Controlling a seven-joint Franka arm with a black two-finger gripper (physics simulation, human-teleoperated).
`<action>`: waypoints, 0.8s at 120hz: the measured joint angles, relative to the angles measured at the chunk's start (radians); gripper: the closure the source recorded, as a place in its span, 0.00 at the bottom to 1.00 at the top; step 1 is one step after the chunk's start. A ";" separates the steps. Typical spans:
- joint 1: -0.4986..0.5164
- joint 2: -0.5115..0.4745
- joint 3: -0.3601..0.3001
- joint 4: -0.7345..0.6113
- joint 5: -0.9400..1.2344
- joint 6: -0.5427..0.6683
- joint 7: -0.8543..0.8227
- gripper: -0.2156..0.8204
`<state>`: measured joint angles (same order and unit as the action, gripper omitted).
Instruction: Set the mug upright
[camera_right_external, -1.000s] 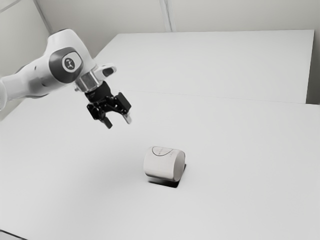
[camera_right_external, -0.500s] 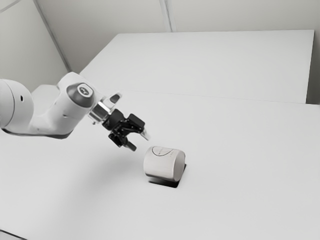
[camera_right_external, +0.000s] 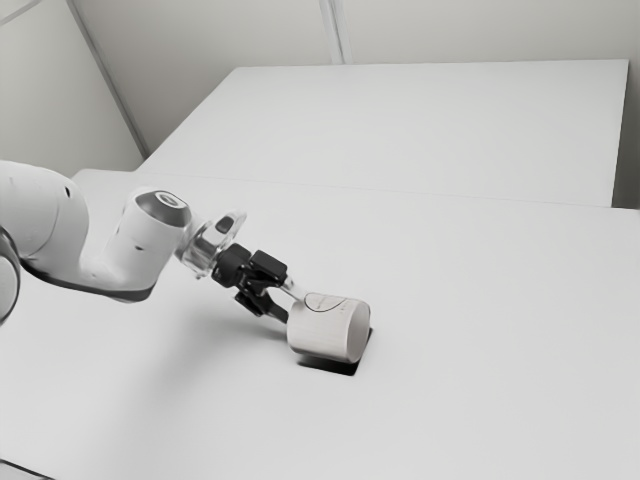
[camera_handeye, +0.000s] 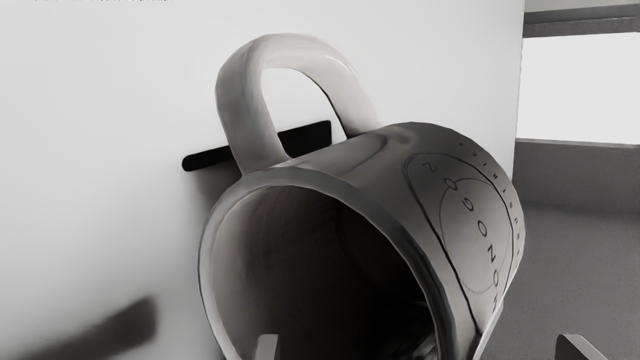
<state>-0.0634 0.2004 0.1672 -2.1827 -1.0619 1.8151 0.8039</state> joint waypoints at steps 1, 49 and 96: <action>0.000 0.001 0.000 0.000 -0.005 -0.004 0.004 0.21; 0.000 0.073 -0.002 -0.023 -0.192 -0.133 0.124 0.67; -0.011 0.024 -0.014 -0.015 -0.165 -0.148 0.172 0.93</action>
<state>-0.0749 0.2246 0.1530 -2.1981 -1.2269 1.6669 0.9754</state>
